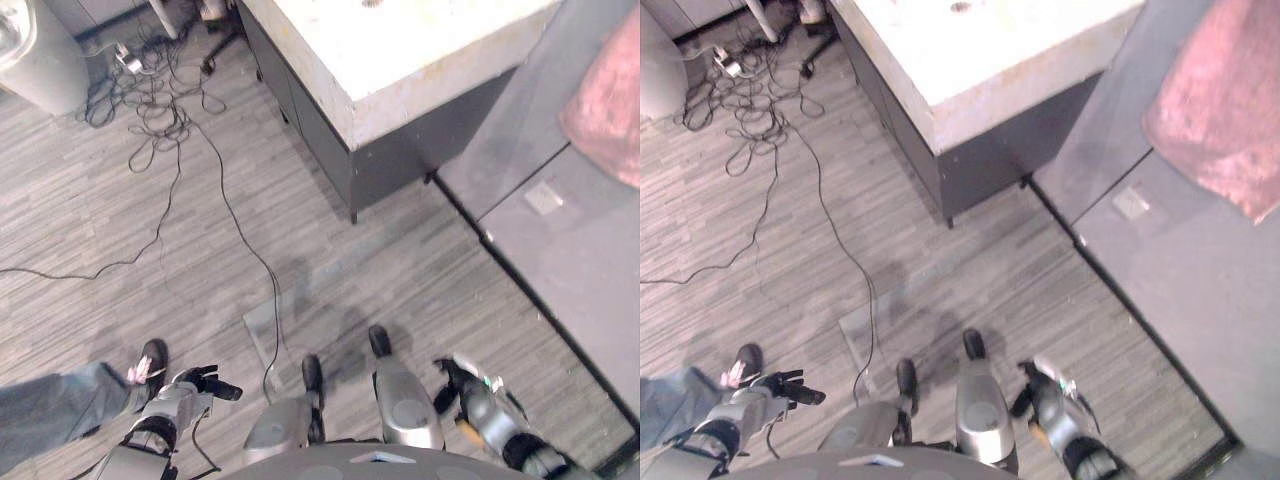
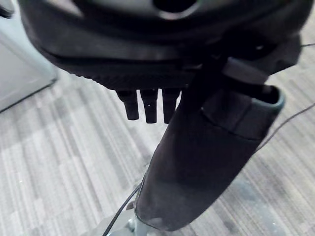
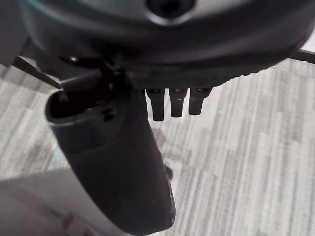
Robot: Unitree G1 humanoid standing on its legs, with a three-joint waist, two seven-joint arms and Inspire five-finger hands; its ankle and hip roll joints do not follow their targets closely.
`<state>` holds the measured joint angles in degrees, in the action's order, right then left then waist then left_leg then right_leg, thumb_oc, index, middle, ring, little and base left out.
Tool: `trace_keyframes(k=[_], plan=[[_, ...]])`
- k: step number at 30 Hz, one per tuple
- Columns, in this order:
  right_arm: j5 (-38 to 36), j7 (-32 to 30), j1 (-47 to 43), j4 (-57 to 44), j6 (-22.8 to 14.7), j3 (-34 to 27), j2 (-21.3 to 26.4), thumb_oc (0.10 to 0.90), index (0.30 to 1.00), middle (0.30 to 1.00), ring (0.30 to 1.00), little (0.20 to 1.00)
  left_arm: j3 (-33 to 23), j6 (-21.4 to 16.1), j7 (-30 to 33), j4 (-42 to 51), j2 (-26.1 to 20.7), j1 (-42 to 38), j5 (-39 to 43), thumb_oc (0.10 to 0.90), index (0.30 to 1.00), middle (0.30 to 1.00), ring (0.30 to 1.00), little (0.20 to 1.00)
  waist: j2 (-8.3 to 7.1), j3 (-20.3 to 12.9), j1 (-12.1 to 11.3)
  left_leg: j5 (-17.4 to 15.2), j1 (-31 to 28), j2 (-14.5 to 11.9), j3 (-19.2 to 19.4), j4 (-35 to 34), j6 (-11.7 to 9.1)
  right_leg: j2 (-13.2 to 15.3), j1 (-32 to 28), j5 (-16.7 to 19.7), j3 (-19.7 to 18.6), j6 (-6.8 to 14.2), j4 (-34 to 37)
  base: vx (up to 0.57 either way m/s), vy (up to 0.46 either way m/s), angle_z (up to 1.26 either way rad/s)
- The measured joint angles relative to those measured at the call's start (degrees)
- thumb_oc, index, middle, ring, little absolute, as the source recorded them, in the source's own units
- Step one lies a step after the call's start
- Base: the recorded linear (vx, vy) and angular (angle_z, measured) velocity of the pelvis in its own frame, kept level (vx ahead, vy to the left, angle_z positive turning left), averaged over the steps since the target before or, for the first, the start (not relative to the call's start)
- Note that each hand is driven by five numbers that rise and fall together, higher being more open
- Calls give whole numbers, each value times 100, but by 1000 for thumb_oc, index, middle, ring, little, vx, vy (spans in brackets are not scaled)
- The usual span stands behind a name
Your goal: Organize the bathroom.
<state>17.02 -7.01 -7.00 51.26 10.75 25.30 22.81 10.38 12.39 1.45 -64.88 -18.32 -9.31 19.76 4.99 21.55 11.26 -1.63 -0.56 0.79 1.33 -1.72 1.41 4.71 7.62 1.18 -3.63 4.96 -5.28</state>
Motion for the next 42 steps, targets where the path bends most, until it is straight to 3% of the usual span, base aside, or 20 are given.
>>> trace_keyframes(k=[4,6,8,12,13,15,16,18,19,20,23,25,26,28,30,31,33,35,39,42], plan=[[-57,-136,-103,551,-217,-65,6,800,900,900,900,900,126,-248,-52,-119,577,-124,2,800,900,900,900,900,13,-81,0,-74,-21,-268,-4,70,-94,-51,-315,-61,467,-124,90,34,121,64],[-207,-200,-137,633,-290,-71,27,800,900,900,900,900,120,-271,-48,-181,738,-217,9,800,900,900,900,900,-98,-92,45,-118,14,-504,390,269,-213,30,-455,-90,702,-259,125,65,238,54],[-340,-291,-221,593,-303,-53,70,800,900,900,900,900,110,-374,-27,-250,729,-201,10,800,900,900,900,900,-204,-168,20,-97,145,-923,294,607,-607,51,-482,-147,760,-346,151,57,363,14],[-530,-422,-392,501,-267,-23,305,800,900,900,900,900,235,-463,28,-283,713,-271,18,800,900,900,900,900,-190,-183,-4,25,361,-1487,-31,888,-775,198,-307,-225,599,-241,-40,53,493,-11],[-657,-504,-523,421,-215,18,467,800,900,900,900,900,239,-485,34,-314,717,-294,29,800,900,900,900,900,-95,-194,1,110,427,-1524,-110,1029,-689,314,-94,-328,381,-20,-293,58,656,-39],[-658,-582,-534,412,-171,-2,471,800,900,900,900,900,249,-483,66,-334,683,-329,40,800,900,900,900,900,-132,-199,5,-237,427,-1289,-75,1130,-1082,562,40,-392,183,81,-492,54,572,-16],[-638,-566,-493,433,-120,-86,414,800,900,900,900,900,258,-535,121,-395,651,-389,34,800,900,900,900,900,-261,-210,-11,-419,596,-873,53,1324,-813,829,143,-488,-129,29,-605,41,502,13],[-607,-527,-384,431,-112,-187,279,800,900,900,900,900,299,-616,190,-410,605,-395,30,800,900,900,900,900,-325,-235,-27,-671,847,-589,108,1868,-610,1058,126,-535,-316,-104,-512,58,528,21],[-593,-426,-258,444,-150,-270,197,800,900,900,900,900,343,-630,236,-431,605,-422,29,800,900,900,900,900,-238,-220,-6,-904,1170,-490,109,2441,-427,1222,116,-263,-375,175,-601,77,400,17],[-543,-351,-241,478,-149,-264,134,800,900,900,900,900,317,-619,241,-441,595,-408,44,800,900,900,900,900,-190,-208,-42,-1096,1226,-414,120,2683,-376,1247,131,-13,-420,184,-609,129,399,7],[-380,-291,-129,490,-208,-207,4,800,900,900,900,900,266,-613,227,-463,624,-369,81,800,900,900,900,900,-153,-213,-175,-1318,1131,-378,260,2882,-175,1340,194,583,-433,65,-752,115,214,-28],[-67,-98,-263,329,-202,-104,5,800,900,900,900,900,-55,-633,190,-394,537,-206,39,800,900,900,900,900,-277,-227,-444,-1364,954,-308,819,2806,49,1396,584,1923,-67,-181,-685,188,283,-120],[55,30,-288,121,-186,-107,64,800,900,900,900,900,-192,-617,212,-393,515,-139,31,800,900,900,900,900,-335,-198,-481,-1375,823,-351,1031,2669,123,1363,678,2165,159,-271,-684,204,145,-131],[73,240,-220,-394,-121,-85,196,800,900,900,900,900,-238,-572,296,-364,475,10,3,800,900,900,900,900,-297,-276,-350,-1218,752,-457,1102,2358,180,697,747,898,-53,155,-961,211,51,-51],[84,282,-47,-725,-128,-94,240,800,900,900,900,900,-236,-439,339,-367,360,-67,-39,800,900,900,900,900,-350,-412,-149,-848,795,-379,979,1852,291,26,711,135,-349,214,-897,146,13,25],[105,305,-87,-680,-142,25,195,800,900,900,900,900,-222,-312,358,-456,226,-189,-64,800,900,900,900,900,-562,-352,-128,-652,785,-190,958,1587,415,-245,749,-194,-153,38,-971,111,-10,36],[298,372,-57,-527,-126,25,205,800,900,900,900,900,-215,-266,376,-376,239,-198,-62,800,900,900,900,900,-655,-354,-82,-583,787,21,958,1524,417,-183,725,-218,7,-52,-866,100,-12,33],[307,346,-136,-253,-160,14,230,800,900,900,900,900,-168,-248,412,-244,323,-199,-55,800,900,900,900,900,-575,-267,-85,-570,776,160,927,1483,451,-168,711,-211,-8,-53,-707,93,-18,23],[280,286,-185,-158,-270,-4,268,800,900,900,900,900,-90,-251,417,-199,445,-127,-61,800,900,900,900,900,-95,-18,-28,-527,644,192,864,1324,425,-122,358,161,58,-16,-247,107,-30,8],[280,252,-182,-160,-364,-15,270,800,900,900,900,900,-63,-268,413,-196,442,-78,-66,800,900,900,900,900,55,-7,13,-489,529,156,858,1152,368,-183,342,242,83,-156,-264,156,-57,2]])
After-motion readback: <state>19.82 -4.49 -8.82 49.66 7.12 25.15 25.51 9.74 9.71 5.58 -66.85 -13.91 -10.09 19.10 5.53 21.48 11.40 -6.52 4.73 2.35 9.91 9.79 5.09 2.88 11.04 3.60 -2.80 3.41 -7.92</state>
